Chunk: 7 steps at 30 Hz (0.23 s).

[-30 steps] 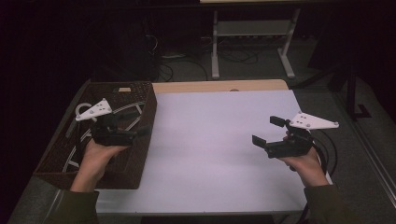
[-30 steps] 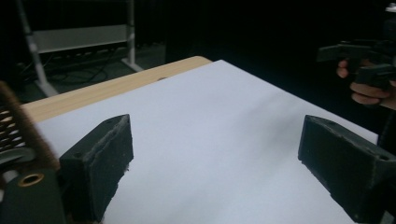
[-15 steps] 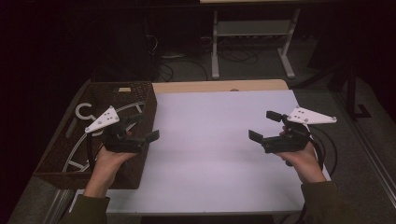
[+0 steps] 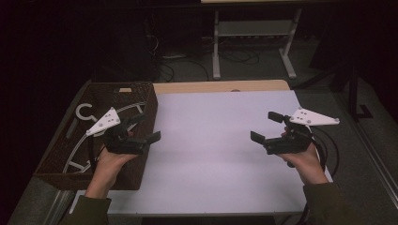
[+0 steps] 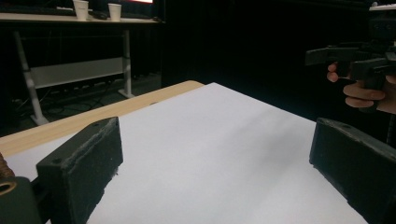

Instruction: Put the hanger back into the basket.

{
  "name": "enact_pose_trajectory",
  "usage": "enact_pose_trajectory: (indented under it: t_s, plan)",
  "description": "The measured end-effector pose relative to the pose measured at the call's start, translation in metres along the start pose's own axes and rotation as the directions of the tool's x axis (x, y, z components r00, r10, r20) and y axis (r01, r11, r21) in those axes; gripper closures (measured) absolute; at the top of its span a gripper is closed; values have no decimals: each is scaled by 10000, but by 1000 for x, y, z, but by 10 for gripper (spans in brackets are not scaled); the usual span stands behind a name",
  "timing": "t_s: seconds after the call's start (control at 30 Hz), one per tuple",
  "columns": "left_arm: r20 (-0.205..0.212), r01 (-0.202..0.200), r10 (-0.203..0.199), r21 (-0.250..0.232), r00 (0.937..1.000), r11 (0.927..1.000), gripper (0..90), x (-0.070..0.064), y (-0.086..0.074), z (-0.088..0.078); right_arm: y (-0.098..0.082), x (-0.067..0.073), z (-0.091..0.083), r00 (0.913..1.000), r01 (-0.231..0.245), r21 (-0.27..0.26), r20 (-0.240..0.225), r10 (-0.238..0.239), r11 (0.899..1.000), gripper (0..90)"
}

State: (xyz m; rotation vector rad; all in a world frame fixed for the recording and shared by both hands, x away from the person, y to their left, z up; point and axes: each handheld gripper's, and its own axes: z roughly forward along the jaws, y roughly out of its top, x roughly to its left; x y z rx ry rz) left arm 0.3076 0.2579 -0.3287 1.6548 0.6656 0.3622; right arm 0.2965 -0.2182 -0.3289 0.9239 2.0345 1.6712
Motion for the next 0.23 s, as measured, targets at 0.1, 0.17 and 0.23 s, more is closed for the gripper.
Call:
enact_pose_trajectory:
  t_s: [0.1,0.17,0.23]
  plan:
    - [12,0,0,6,10000,10000,24,0,0,0,0,0,-1,10000,20,-42,1,-20,10000,6]
    - [25,27,-27,-4,10000,10000,24,0,0,-1,0,0,-1,10000,40,-60,-3,-40,10000,6]
    - [34,44,-44,2,10000,10000,24,0,0,-1,0,0,-1,10000,70,-51,-15,-70,10000,7]
